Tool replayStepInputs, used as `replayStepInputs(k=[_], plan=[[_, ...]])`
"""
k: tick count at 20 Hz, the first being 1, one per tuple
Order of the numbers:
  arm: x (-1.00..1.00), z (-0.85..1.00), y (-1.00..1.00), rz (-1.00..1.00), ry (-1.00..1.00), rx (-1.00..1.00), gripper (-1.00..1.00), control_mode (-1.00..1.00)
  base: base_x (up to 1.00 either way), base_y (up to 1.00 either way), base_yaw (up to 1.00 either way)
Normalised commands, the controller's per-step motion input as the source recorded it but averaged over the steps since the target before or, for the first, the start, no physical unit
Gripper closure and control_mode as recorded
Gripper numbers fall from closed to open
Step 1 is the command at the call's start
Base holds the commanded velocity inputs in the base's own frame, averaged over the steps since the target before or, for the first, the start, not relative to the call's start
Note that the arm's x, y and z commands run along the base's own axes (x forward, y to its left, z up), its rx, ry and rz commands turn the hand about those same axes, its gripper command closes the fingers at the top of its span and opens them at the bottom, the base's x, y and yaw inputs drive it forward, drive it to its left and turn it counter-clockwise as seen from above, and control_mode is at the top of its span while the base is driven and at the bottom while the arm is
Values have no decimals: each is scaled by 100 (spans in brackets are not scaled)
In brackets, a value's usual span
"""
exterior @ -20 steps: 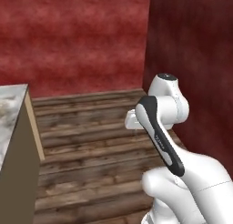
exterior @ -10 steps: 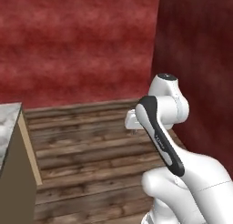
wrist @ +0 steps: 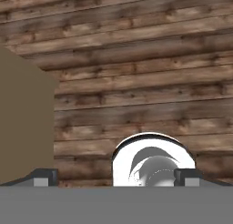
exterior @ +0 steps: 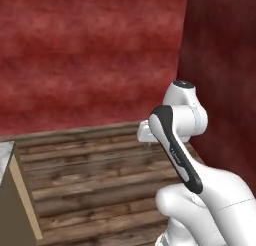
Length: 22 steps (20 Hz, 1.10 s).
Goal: There is a wine glass and glass cup on the dining counter. Place the wine bottle next to the wine glass and the juice bottle next to the glass cup.
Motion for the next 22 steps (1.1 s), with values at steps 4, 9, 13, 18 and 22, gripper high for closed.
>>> replayStepInputs(k=[4, 9, 13, 18, 22], plan=[[0, 0, 0, 0, 0, 0, -100, 100, 94, -20, 0], [0, 0, 0, 0, 0, 0, -100, 100, 94, -18, 1], [0, 0, 0, 0, 0, 0, -100, 100, 94, -15, 4], [0, 0, 0, 0, 0, 0, -100, 100, 93, -9, 13], [0, 0, 0, 0, 0, 0, -100, 100, 91, -6, 19]])
